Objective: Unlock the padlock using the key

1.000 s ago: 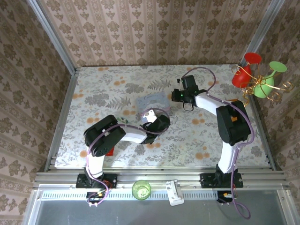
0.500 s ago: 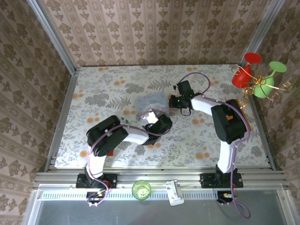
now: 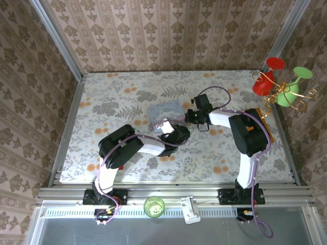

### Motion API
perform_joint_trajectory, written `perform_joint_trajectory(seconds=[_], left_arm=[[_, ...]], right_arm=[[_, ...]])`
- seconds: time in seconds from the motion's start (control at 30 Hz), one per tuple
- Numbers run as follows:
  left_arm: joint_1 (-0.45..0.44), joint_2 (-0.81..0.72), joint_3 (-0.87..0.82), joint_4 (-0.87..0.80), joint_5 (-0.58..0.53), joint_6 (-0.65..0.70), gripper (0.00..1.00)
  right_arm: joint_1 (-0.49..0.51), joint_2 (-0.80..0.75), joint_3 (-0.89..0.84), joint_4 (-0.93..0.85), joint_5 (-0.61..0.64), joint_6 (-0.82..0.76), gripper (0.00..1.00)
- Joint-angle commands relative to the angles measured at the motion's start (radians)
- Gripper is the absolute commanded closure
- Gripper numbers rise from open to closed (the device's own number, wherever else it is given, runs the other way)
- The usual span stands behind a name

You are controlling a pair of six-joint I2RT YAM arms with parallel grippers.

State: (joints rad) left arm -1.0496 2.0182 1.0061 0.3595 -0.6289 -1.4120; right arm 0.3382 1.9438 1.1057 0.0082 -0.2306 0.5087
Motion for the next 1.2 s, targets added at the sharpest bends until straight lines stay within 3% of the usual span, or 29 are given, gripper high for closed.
perform_joint_trajectory(seconds=[0.0, 0.23, 0.43, 0.57, 0.77, 1.17], left_arm=[[0.037, 0.071, -0.023, -0.153, 0.122, -0.006, 0.89], [0.066, -0.021, -0.129, 0.004, 0.199, 0.093, 0.92], [0.107, -0.008, -0.255, 0.345, 0.371, 0.13, 1.0], [0.13, 0.041, -0.32, 0.623, 0.462, 0.154, 1.0], [0.146, 0.059, -0.348, 0.73, 0.534, 0.122, 1.0], [0.153, 0.07, -0.402, 0.868, 0.574, 0.105, 1.0]], right_arm=[[0.013, -0.03, -0.025, 0.027, -0.023, 0.021, 1.0], [-0.035, -0.067, -0.073, 0.033, -0.091, 0.01, 1.0], [-0.073, -0.18, -0.146, -0.043, -0.167, -0.071, 1.0], [-0.085, -0.247, -0.212, -0.109, -0.28, -0.111, 1.0], [-0.085, -0.327, -0.31, -0.133, -0.482, -0.135, 1.0], [-0.088, -0.196, -0.405, 0.287, -0.728, 0.034, 1.0]])
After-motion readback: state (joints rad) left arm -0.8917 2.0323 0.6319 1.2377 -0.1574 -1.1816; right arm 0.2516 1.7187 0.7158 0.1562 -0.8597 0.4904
